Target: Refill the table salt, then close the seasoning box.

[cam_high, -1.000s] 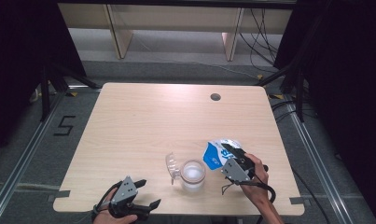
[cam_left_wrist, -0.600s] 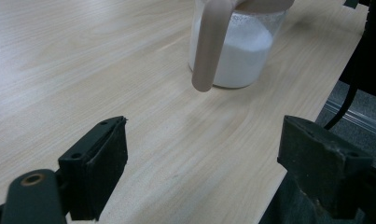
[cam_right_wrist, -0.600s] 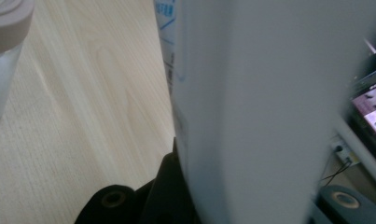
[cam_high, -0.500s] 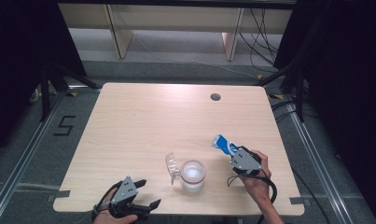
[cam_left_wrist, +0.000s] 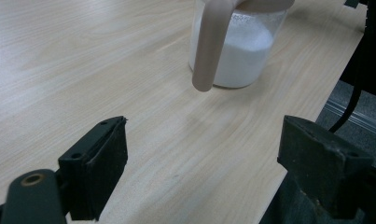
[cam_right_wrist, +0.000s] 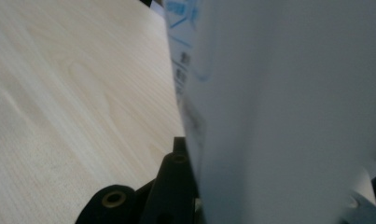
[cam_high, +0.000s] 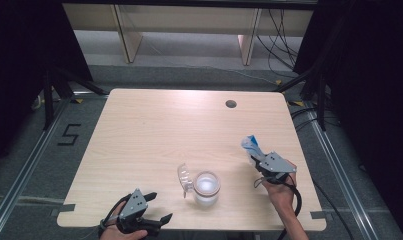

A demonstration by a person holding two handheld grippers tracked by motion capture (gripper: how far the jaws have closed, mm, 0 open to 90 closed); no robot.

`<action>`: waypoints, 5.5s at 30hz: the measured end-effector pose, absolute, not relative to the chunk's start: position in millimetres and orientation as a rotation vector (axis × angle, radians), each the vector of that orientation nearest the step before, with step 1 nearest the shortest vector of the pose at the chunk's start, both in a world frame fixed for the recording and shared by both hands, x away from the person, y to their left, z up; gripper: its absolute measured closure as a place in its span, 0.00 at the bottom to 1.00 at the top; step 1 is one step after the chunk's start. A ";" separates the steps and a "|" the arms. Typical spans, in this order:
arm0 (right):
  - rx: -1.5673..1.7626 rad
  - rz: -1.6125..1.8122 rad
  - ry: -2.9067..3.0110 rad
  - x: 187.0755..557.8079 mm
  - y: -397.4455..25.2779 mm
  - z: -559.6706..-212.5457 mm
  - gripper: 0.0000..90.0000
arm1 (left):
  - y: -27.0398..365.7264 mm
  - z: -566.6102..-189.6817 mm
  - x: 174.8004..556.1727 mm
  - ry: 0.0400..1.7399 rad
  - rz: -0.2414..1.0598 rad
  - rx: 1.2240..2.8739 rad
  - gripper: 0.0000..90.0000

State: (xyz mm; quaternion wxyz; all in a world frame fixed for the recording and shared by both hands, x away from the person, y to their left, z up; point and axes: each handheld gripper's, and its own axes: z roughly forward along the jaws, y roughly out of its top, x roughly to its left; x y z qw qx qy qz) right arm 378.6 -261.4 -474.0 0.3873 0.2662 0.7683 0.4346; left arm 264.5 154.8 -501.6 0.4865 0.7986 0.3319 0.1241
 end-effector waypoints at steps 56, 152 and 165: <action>1.116 1.274 1.816 377.9 -294.0 -485.0 0.37 | 156.8 -500.5 265.2 0.812 0.312 1.949 0.17; 1.091 1.197 2.190 262.1 -250.6 -485.3 0.23 | 141.8 -464.1 292.2 0.774 0.339 1.814 0.95; 1.112 1.214 2.207 261.8 -248.7 -486.1 0.23 | 133.6 -457.9 294.6 0.738 0.311 1.825 0.99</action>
